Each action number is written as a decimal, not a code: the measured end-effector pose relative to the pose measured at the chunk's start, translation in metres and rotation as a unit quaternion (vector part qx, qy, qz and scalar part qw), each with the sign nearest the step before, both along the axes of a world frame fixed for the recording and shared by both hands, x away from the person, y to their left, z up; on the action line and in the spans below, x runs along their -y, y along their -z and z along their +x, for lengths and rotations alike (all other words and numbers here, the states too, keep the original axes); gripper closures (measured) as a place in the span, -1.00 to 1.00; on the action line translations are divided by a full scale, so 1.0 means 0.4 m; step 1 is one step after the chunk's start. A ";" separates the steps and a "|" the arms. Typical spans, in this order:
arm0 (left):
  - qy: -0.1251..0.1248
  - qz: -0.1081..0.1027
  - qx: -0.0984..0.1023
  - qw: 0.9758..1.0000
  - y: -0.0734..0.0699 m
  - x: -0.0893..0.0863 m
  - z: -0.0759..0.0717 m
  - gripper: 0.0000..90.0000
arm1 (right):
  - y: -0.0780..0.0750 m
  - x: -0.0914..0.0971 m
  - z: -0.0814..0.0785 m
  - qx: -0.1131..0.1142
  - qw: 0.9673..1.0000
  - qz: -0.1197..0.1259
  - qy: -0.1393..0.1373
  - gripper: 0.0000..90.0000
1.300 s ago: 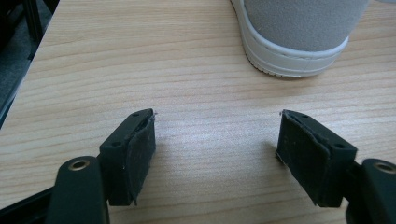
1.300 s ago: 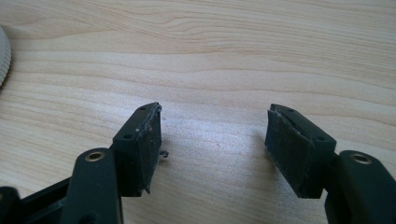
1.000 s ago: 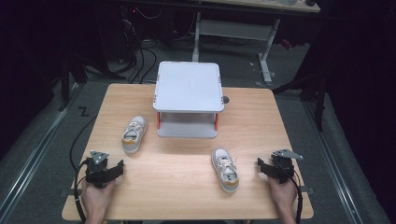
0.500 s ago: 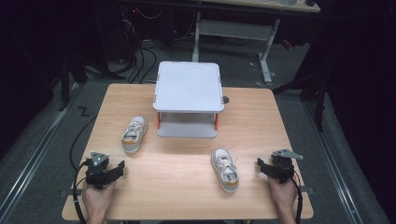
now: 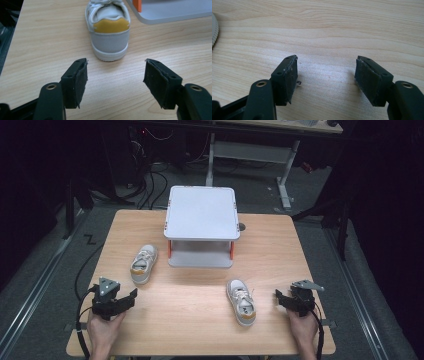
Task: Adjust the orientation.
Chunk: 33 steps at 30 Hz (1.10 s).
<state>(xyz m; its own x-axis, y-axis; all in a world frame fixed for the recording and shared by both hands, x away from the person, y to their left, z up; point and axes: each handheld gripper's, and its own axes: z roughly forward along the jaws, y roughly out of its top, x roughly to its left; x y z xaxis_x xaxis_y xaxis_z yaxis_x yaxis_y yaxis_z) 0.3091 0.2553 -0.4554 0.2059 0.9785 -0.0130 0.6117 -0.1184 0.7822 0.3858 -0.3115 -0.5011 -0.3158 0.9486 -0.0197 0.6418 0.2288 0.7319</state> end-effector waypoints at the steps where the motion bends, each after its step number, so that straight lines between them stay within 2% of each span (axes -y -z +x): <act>1: 0.004 0.007 0.002 1.000 -0.007 0.008 0.002 -0.22 | 0.000 0.000 0.000 0.000 1.000 0.000 0.000 -0.23; 8: 0.034 0.029 0.004 0.999 -0.050 0.055 0.032 -0.23 | 0.000 0.000 0.000 0.000 1.000 0.000 -0.001 -0.24; 12: 0.040 0.031 -0.004 0.999 -0.061 0.066 0.065 -0.21 | 0.000 0.000 0.000 0.000 1.000 0.000 -0.002 -0.24; 14: 0.039 0.035 -0.005 0.999 -0.063 0.070 0.073 -0.19 | 0.000 0.000 0.000 0.000 1.000 0.000 -0.002 -0.24; 16: 0.041 0.044 -0.007 0.998 -0.072 0.078 0.097 -0.18 | 0.000 0.000 0.000 -0.001 1.000 0.000 -0.002 -0.24; 23: 0.045 0.050 -0.016 0.998 -0.089 0.080 0.147 -0.08 | 0.000 -0.001 0.000 -0.001 1.000 0.000 -0.002 -0.24; 24: 0.050 0.059 -0.023 0.997 -0.089 0.080 0.164 -0.04 | 0.000 0.000 0.000 -0.001 1.000 0.000 -0.002 -0.24; 30: 0.047 0.059 -0.048 0.996 -0.070 0.077 0.208 0.04 | 0.000 -0.001 0.000 -0.001 1.000 0.000 -0.002 -0.24; 33: 0.049 0.063 -0.064 0.995 -0.059 0.078 0.226 0.07 | 0.000 -0.001 -0.001 -0.001 1.000 0.000 -0.003 -0.24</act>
<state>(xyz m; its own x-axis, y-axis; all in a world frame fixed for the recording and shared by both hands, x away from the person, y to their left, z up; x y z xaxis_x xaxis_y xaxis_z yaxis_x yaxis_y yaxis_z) 0.3996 0.2243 -0.4319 0.3058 0.9490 0.0762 0.6859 -0.2751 0.6737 0.3854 -0.3112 -0.5011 -0.3215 0.9467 -0.0193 0.6416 0.2328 0.7309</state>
